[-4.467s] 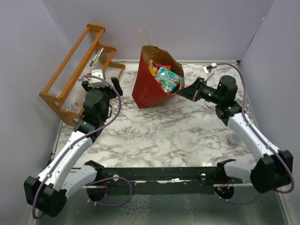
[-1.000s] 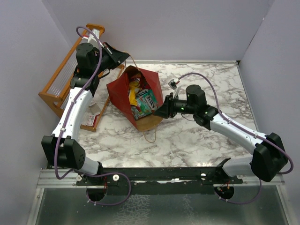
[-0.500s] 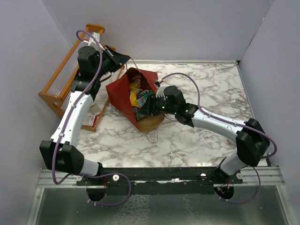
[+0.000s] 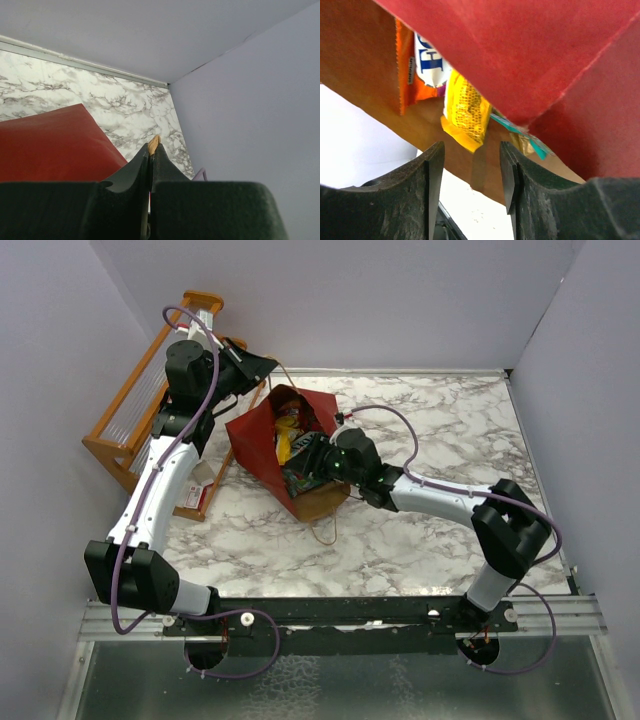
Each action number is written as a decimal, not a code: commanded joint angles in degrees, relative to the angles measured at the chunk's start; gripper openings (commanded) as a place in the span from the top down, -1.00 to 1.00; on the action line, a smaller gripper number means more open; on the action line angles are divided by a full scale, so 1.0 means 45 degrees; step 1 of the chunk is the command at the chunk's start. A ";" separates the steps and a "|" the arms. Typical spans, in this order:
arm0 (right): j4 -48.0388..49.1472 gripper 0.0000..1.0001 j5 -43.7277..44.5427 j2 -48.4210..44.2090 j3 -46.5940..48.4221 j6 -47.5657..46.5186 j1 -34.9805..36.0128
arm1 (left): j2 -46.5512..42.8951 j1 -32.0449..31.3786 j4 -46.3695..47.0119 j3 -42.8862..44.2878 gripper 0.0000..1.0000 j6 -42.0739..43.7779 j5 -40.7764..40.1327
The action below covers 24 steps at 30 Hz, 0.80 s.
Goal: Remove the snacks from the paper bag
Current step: Take out the snack from the paper bag.
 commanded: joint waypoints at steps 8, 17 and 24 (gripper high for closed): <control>0.0505 0.15 0.0977 0.1252 0.0851 0.2371 0.0141 | -0.0780 -0.0072 0.1589 -0.0114 1.00 0.0878 0.0440; 0.1303 0.98 0.0918 0.0198 0.0024 0.2069 0.0142 | -0.0723 -0.0072 0.1132 0.0093 1.00 0.1586 0.0223; 0.0435 0.97 0.0109 -0.2335 -0.1379 -0.1224 0.0142 | -0.0602 -0.0054 0.0769 0.0299 1.00 0.2213 -0.0554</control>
